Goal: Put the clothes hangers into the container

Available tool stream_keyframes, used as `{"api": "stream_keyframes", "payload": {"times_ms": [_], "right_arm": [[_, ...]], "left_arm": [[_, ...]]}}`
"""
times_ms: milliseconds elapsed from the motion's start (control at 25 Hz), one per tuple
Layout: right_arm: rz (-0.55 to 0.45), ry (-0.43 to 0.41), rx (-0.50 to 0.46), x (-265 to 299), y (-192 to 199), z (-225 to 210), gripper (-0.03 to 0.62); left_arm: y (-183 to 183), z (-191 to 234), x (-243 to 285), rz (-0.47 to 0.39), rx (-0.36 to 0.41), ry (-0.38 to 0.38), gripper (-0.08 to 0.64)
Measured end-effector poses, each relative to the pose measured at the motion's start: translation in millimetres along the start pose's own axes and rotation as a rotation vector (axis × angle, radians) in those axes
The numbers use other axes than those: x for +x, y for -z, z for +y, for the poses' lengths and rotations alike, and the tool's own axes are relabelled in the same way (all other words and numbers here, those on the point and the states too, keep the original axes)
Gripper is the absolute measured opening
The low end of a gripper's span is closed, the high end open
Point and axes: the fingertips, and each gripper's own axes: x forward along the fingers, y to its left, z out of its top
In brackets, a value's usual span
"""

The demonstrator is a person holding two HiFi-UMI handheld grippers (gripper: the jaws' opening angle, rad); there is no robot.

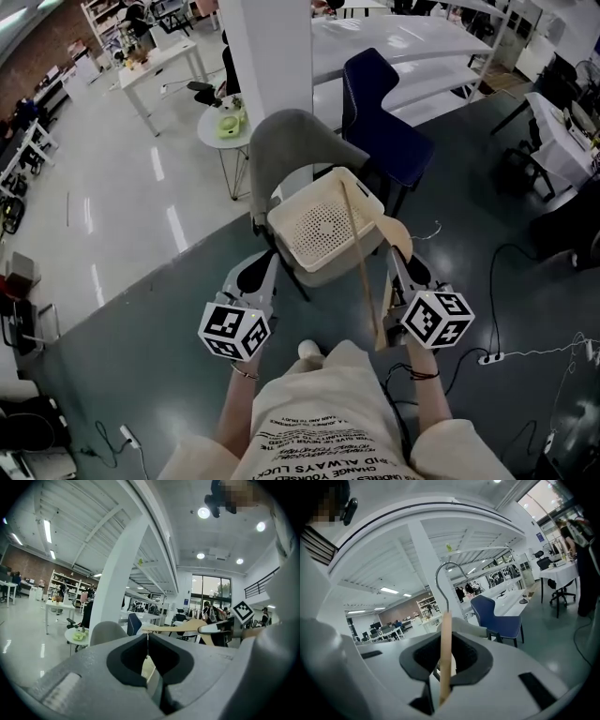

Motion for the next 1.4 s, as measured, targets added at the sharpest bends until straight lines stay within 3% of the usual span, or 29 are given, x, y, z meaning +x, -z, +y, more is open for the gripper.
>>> {"api": "stream_keyframes", "payload": {"times_ms": [520, 920, 1400], "right_arm": [[0.043, 0.007, 0.041, 49, 3, -27, 0.055], [0.179, -0.088, 0.020, 138, -6, -62, 0.055], [0.465, -0.377, -0.009, 242, 10, -94, 0.055]], "left_arm": [[20, 23, 40, 0.050, -0.052, -0.021, 0.026], [44, 56, 108, 0.138, -0.140, -0.127, 0.026], [81, 82, 185, 0.222, -0.281, -0.281, 0.026]]}}
